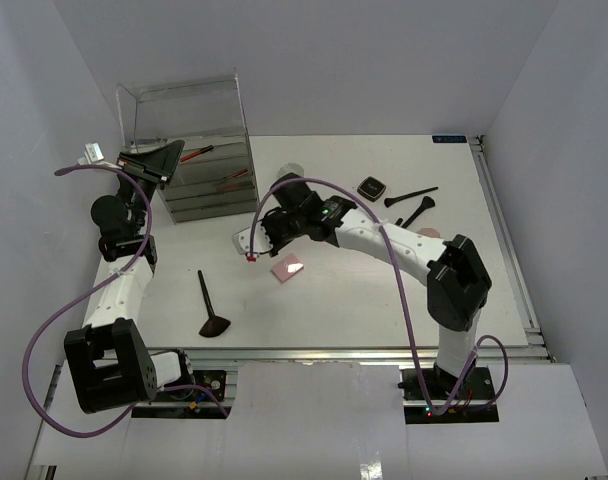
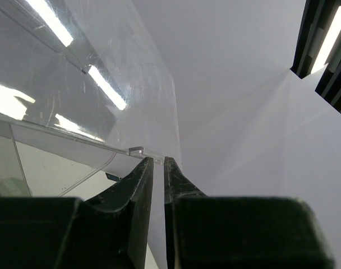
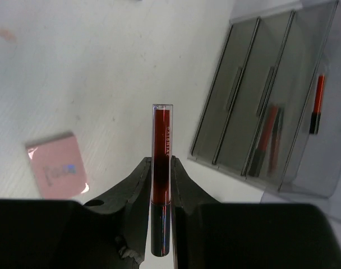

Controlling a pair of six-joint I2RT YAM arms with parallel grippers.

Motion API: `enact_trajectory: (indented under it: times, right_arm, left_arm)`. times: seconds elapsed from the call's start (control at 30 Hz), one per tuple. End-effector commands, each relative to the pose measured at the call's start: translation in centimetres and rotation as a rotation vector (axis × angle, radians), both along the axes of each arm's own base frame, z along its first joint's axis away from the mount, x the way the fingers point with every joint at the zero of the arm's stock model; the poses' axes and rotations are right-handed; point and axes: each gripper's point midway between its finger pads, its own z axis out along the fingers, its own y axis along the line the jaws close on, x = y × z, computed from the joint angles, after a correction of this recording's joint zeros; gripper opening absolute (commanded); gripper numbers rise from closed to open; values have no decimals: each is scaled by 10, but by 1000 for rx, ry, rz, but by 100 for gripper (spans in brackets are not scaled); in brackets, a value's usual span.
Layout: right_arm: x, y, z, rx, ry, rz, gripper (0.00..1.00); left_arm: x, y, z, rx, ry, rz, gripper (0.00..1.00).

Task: Organize the makeup

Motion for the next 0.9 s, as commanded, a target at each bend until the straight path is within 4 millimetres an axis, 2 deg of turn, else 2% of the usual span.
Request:
enact_trajectory:
  times: [0.0,0.1,0.17,0.23,0.43,0.5,0.6,0.73,0.8,0.87]
  right_arm:
    - [10,56,58,113,-247,30,8]
    - [25,89,86,217,-332,-2,8]
    - [37,102,85,242,-347,-30,8]
    - [47,113,97,308,-383,-56,8]
    - [76,123,112,472,-485,-139,8]
    - [92,121,114,511,-516,-166,8]
    - [117,123,105,541,-539,-212,8]
    - [144,122,116,610,-564,-291,8]
    - [158,124,102,611,-562,-319,8]
    - [169,126,98,617,-552,-348,8]
  left_arm:
    - [-5,2,22,19,-62,15,25]
    - [-6,1,24,21,-66,16,25]
    - [-5,2,24,20,-63,15,25]
    - [-4,1,23,22,-63,13,25]
    - [-4,2,24,23,-67,17,25]
    - [-4,2,25,25,-67,17,25]
    - [-4,2,24,28,-67,18,25]
    - [-4,2,22,32,-61,20,25]
    - [-4,1,22,34,-60,19,25]
    - [-4,1,21,37,-60,19,25]
